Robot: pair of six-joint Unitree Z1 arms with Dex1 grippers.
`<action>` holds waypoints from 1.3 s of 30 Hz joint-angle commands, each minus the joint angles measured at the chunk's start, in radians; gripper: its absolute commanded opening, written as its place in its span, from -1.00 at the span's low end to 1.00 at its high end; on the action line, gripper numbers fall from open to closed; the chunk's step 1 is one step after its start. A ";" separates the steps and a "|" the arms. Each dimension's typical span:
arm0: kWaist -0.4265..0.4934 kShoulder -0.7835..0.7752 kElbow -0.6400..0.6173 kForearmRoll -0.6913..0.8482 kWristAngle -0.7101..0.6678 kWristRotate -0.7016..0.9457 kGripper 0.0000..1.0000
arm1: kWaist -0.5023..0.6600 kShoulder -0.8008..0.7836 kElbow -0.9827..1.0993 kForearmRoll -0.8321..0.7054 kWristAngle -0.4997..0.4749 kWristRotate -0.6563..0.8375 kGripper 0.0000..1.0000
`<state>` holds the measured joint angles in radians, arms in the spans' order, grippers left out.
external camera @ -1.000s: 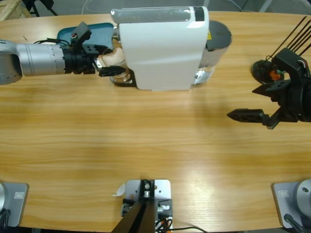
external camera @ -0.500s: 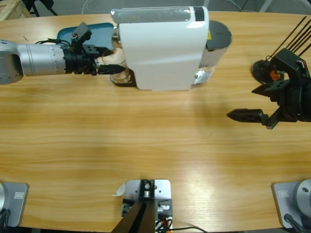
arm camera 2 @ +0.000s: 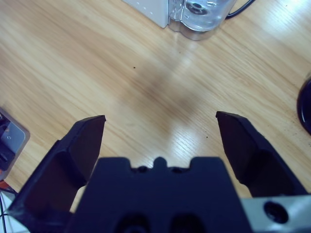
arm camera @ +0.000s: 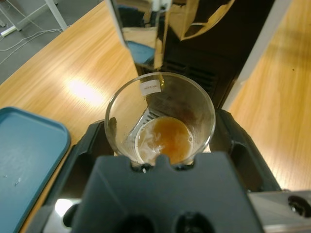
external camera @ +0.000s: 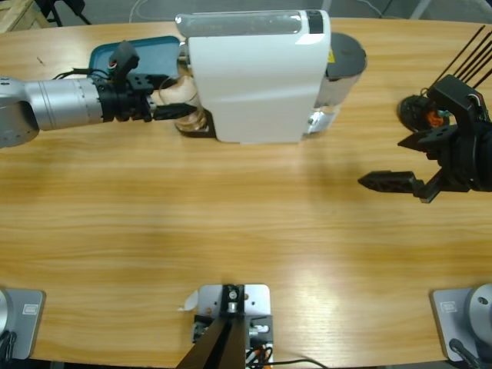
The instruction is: Pour coffee
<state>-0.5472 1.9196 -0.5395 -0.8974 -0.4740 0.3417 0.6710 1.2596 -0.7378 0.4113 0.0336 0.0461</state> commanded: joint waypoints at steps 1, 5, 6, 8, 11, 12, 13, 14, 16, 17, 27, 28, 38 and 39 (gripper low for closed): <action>0.047 -0.064 0.053 -0.025 0.005 -0.003 -1.00 | 0.007 0.031 0.008 0.009 -0.015 0.009 1.00; 0.077 -0.140 0.066 -0.024 0.043 -0.022 -1.00 | 0.007 0.031 0.009 0.009 -0.015 0.009 1.00; 0.081 -0.156 0.066 -0.022 0.105 -0.043 -1.00 | 0.007 0.031 0.009 0.009 -0.015 0.009 1.00; 0.090 -0.182 0.073 -0.013 0.181 -0.065 -1.00 | 0.007 0.030 0.009 0.009 -0.015 0.009 1.00; 0.112 -0.212 0.065 0.034 0.268 -0.089 -1.00 | 0.007 0.029 0.009 0.009 -0.014 0.009 1.00; 0.129 -0.217 0.050 0.060 0.297 -0.104 -1.00 | 0.007 0.029 0.009 0.010 -0.014 0.009 1.00; 0.148 -0.223 0.028 0.096 0.325 -0.121 -1.00 | 0.007 0.029 0.009 0.011 -0.014 0.009 1.00; 0.167 -0.227 0.004 0.126 0.349 -0.138 -1.00 | 0.007 0.029 0.009 0.011 -0.014 0.009 1.00; 0.195 -0.221 -0.073 0.220 0.420 -0.170 -1.00 | 0.007 0.030 0.009 0.011 -0.014 0.009 1.00; 0.203 -0.208 -0.106 0.249 0.444 -0.178 -1.00 | 0.007 0.031 0.009 0.011 -0.014 0.009 1.00; 0.223 0.025 -0.284 0.258 0.477 -0.245 -1.00 | 0.007 0.040 0.006 0.012 -0.015 0.009 1.00; 0.222 0.039 -0.296 0.258 0.477 -0.245 -1.00 | 0.007 0.042 0.006 0.012 -0.015 0.009 1.00; 0.222 0.153 -0.396 0.281 0.464 -0.268 -1.00 | 0.007 0.055 0.001 0.015 -0.014 0.009 1.00; 0.222 0.156 -0.396 0.280 0.465 -0.268 -1.00 | 0.007 0.056 0.000 0.015 -0.014 0.009 1.00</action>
<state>-0.3335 1.9828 -0.8975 -0.6348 -0.0121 0.0972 0.6710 1.2865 -0.7449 0.4123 0.0336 0.0461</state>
